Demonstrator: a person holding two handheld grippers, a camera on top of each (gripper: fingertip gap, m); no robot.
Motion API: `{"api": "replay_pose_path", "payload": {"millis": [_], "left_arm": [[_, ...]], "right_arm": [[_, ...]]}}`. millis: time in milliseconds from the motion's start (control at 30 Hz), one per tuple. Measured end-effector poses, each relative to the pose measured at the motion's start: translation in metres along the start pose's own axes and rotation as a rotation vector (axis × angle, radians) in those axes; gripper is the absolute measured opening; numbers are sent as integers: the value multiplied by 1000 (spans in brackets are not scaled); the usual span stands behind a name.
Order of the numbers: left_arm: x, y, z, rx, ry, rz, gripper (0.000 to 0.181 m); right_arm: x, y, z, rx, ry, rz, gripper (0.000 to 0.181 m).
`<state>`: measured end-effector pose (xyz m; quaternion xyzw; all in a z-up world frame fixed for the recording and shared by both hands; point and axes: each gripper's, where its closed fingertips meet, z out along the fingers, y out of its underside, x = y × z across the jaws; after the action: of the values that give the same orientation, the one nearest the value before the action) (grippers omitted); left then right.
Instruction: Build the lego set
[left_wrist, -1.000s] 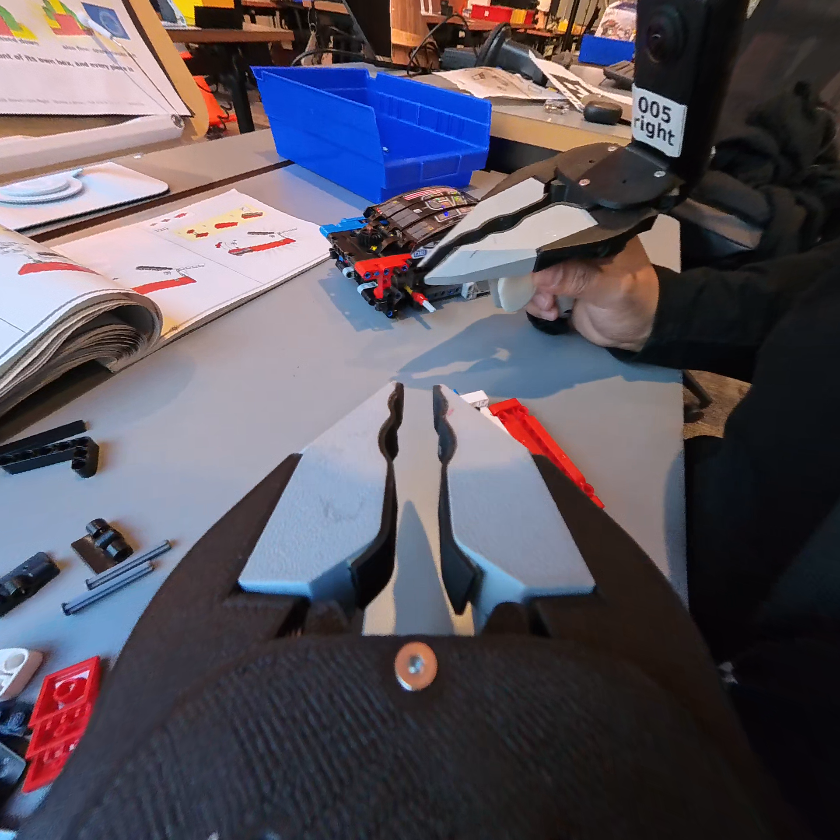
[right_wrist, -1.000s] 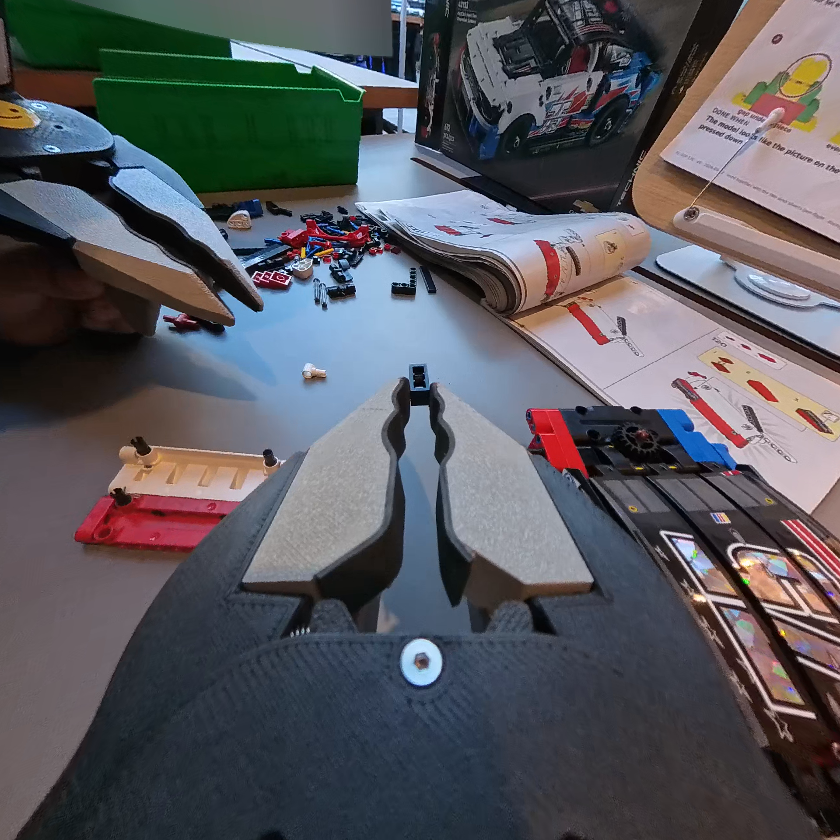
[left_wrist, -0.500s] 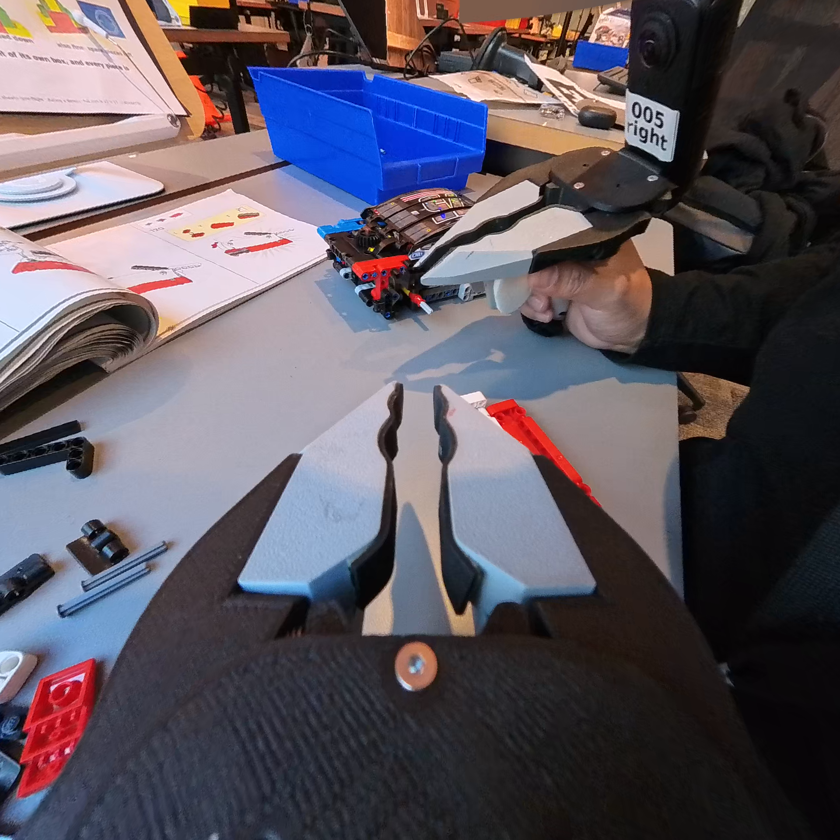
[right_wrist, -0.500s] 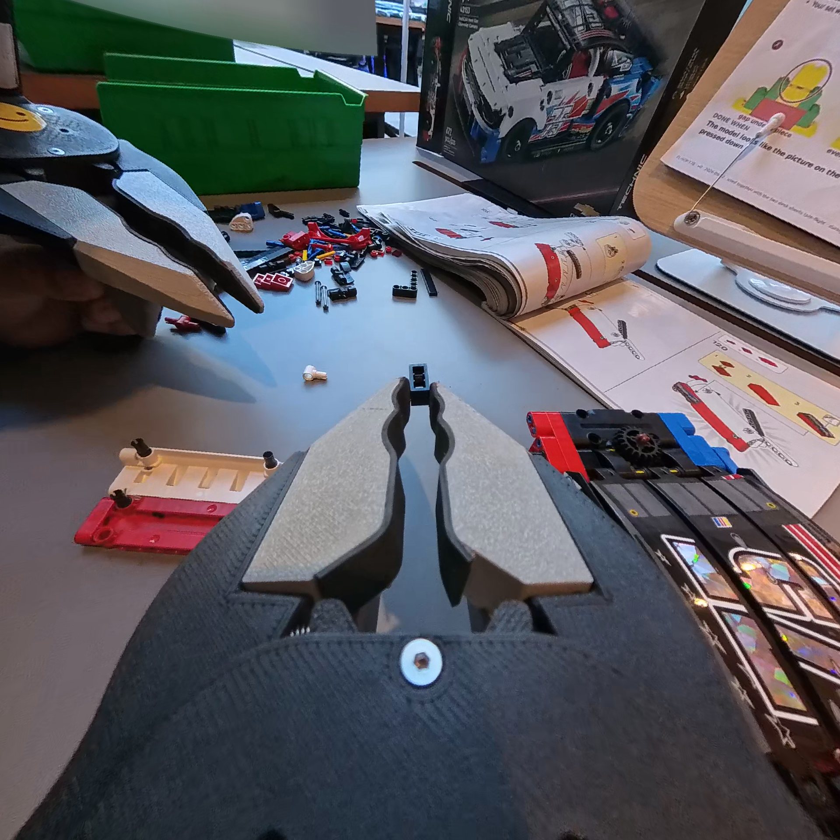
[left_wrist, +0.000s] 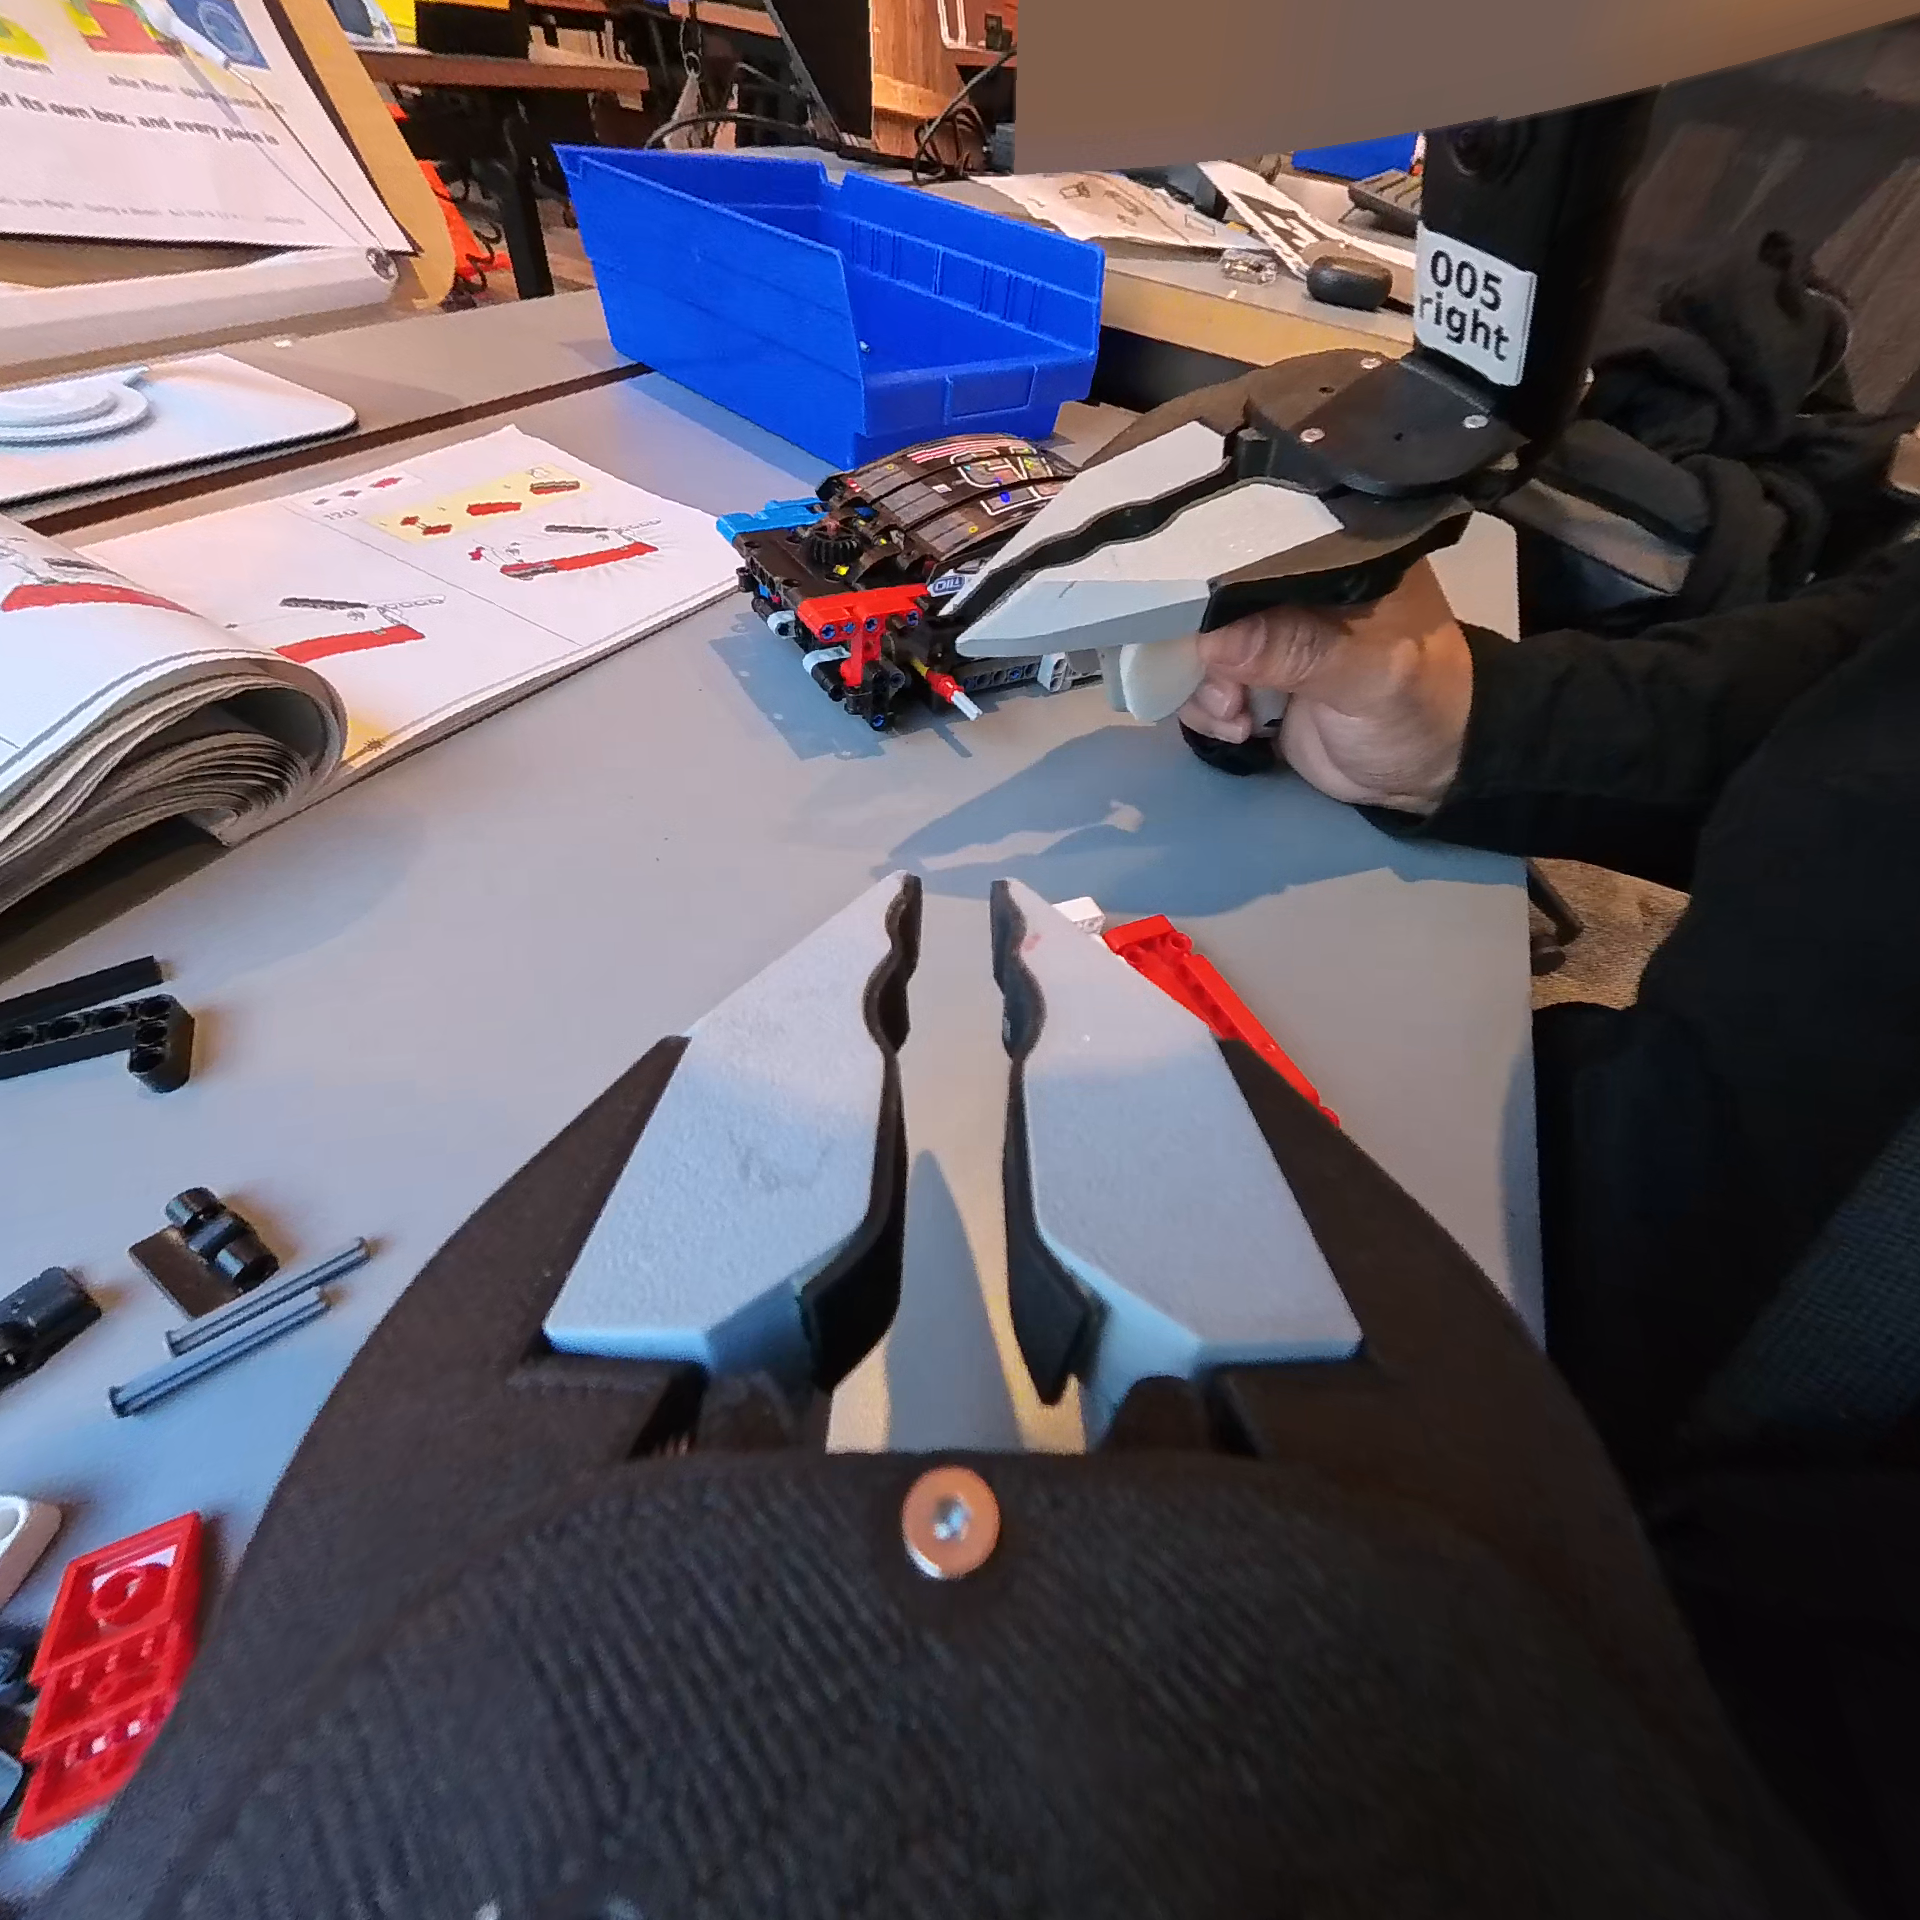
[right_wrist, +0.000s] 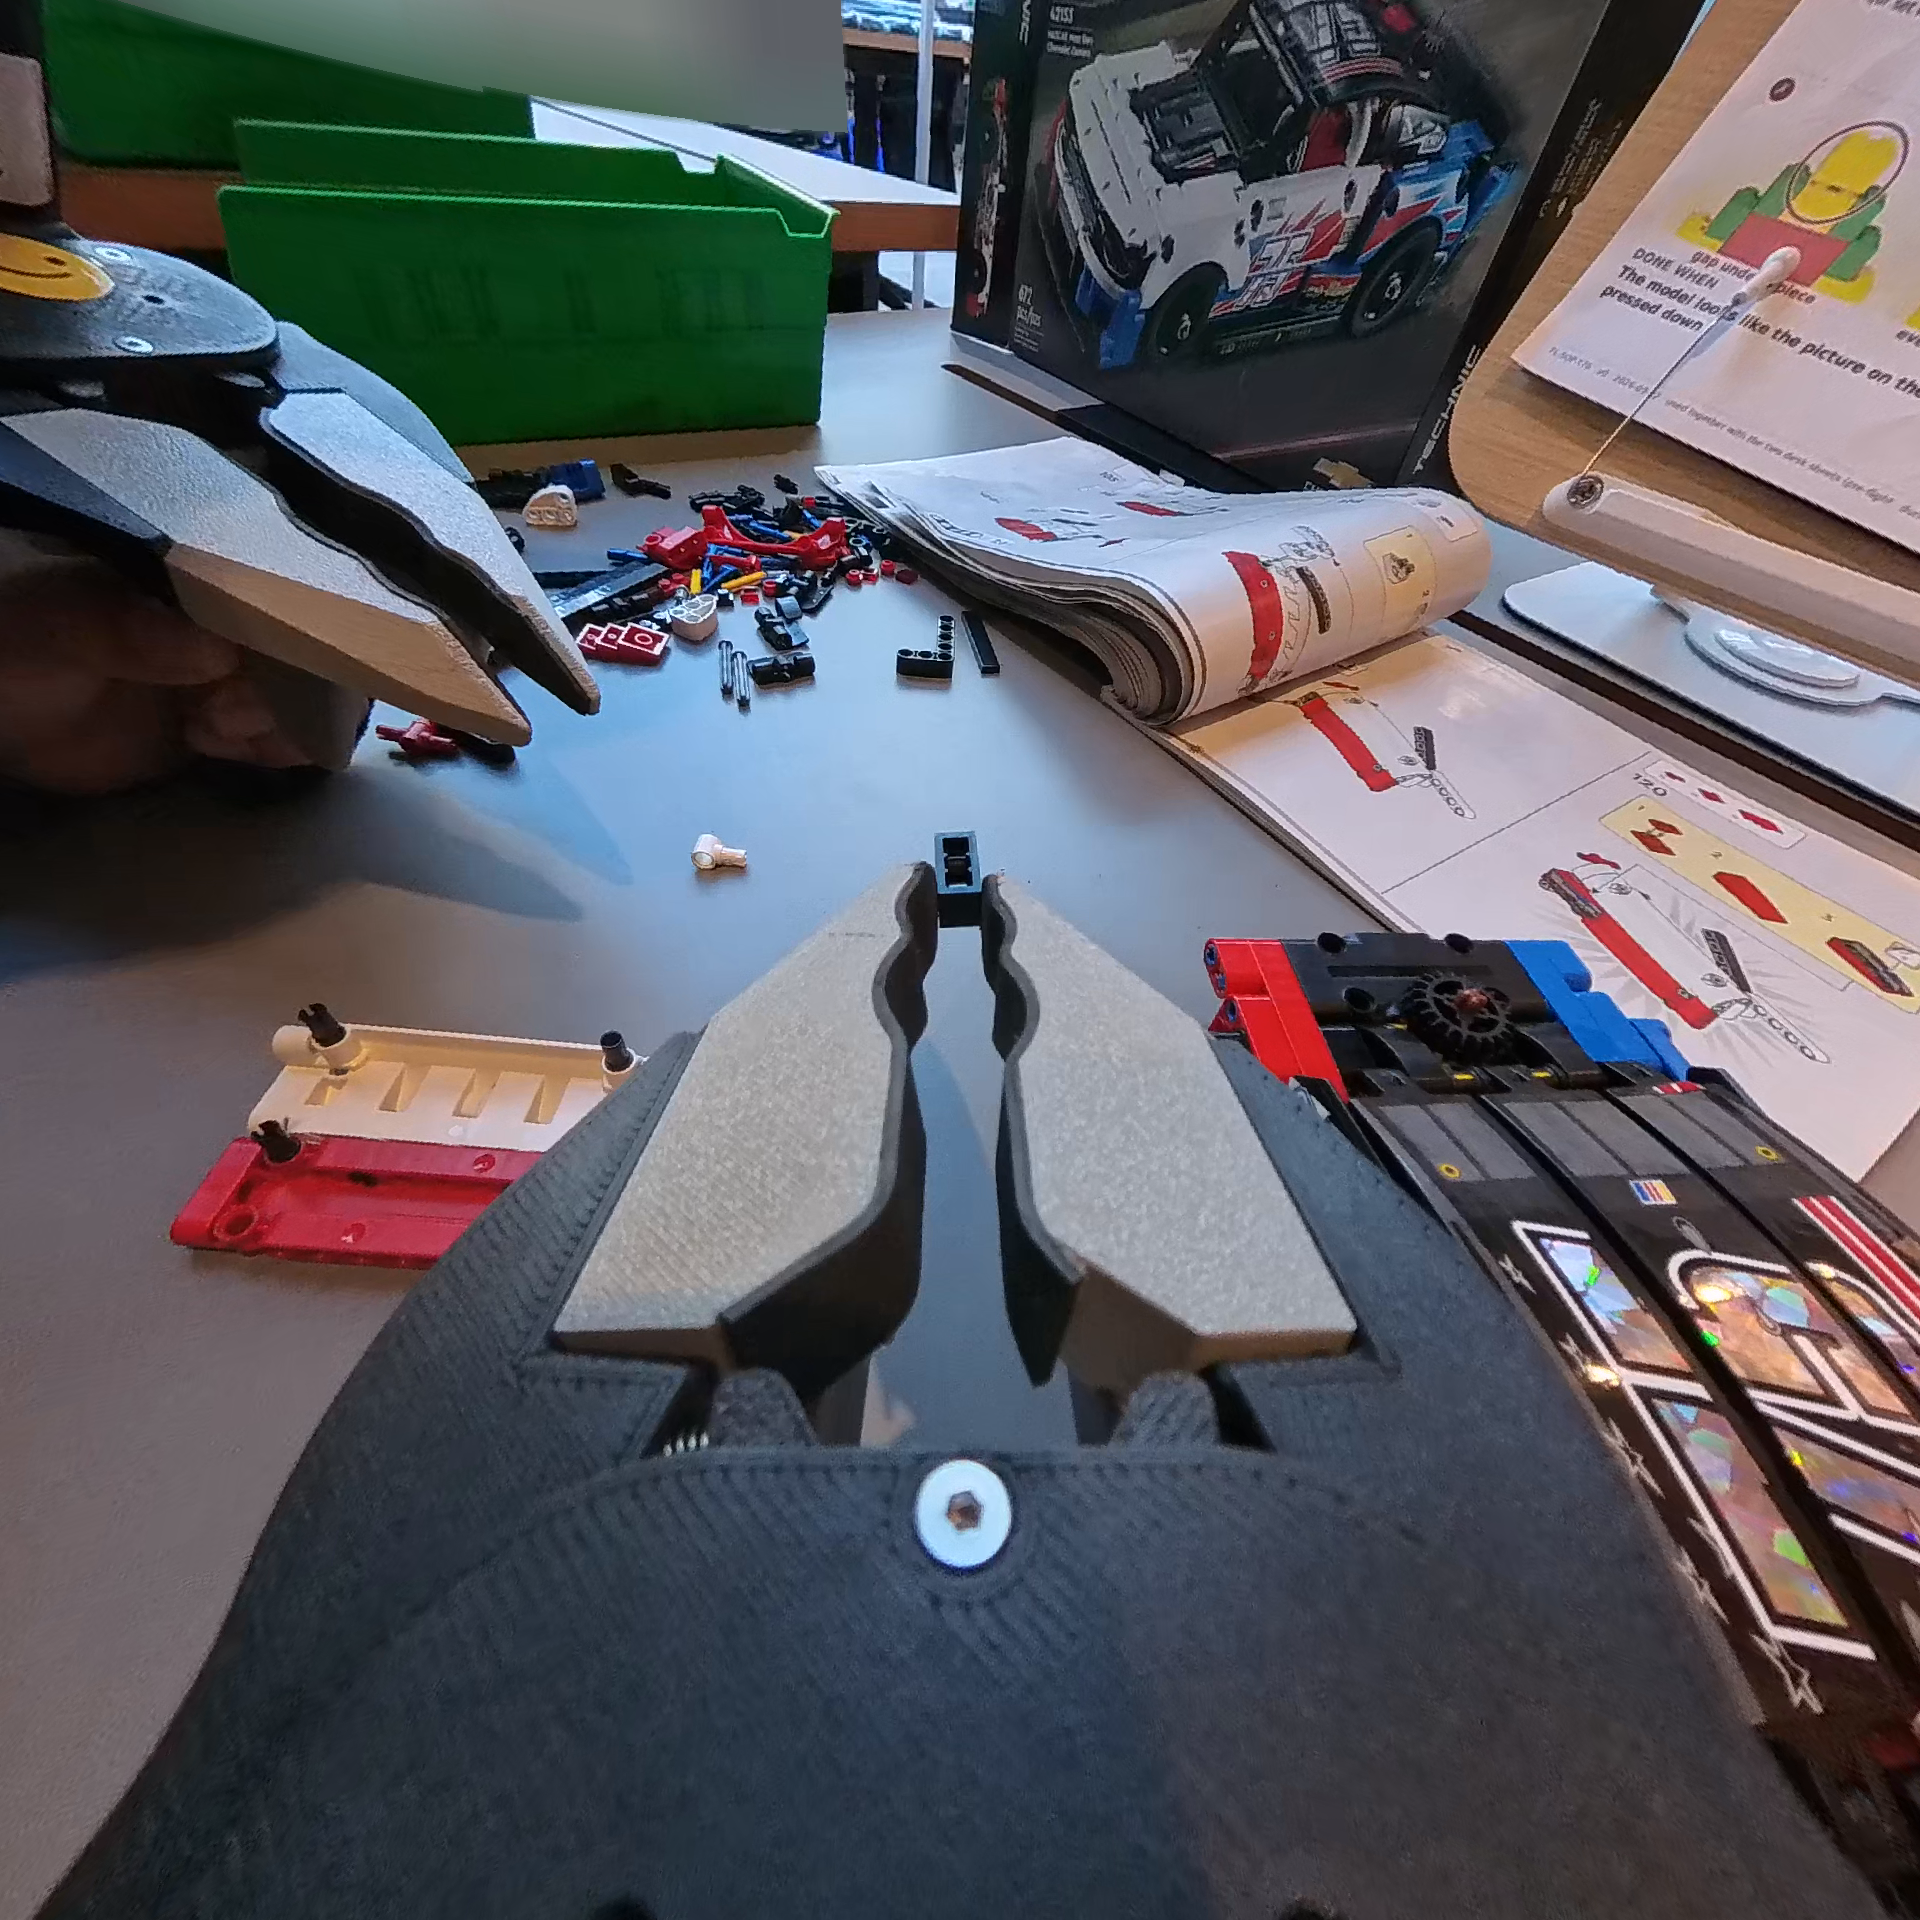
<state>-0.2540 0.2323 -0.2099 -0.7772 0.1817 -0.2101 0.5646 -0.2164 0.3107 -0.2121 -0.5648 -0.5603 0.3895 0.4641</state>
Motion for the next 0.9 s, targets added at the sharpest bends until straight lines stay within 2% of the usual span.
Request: {"api": "replay_pose_path", "payload": {"millis": [267,467,600,733,833,900], "left_arm": [[1,2,2,-17,-4,16,11],[4,10,7,-79,8,18,15],[13,25,14,-181,62,-81,24],[34,24,23,-241,196,-310,35],[28,39,31,-371,152,-370,46],[34,53,34,-474,144,-355,44]], "right_arm": [[2,-3,-2,22,7,9,6],[12,-9,-14,87,34,83,6],[12,-14,-28,143,33,127,6],[7,-15,-39,173,4,151,6],[-1,-14,-44,175,-39,160,6],[-8,-13,-46,168,-75,160,6]]}}
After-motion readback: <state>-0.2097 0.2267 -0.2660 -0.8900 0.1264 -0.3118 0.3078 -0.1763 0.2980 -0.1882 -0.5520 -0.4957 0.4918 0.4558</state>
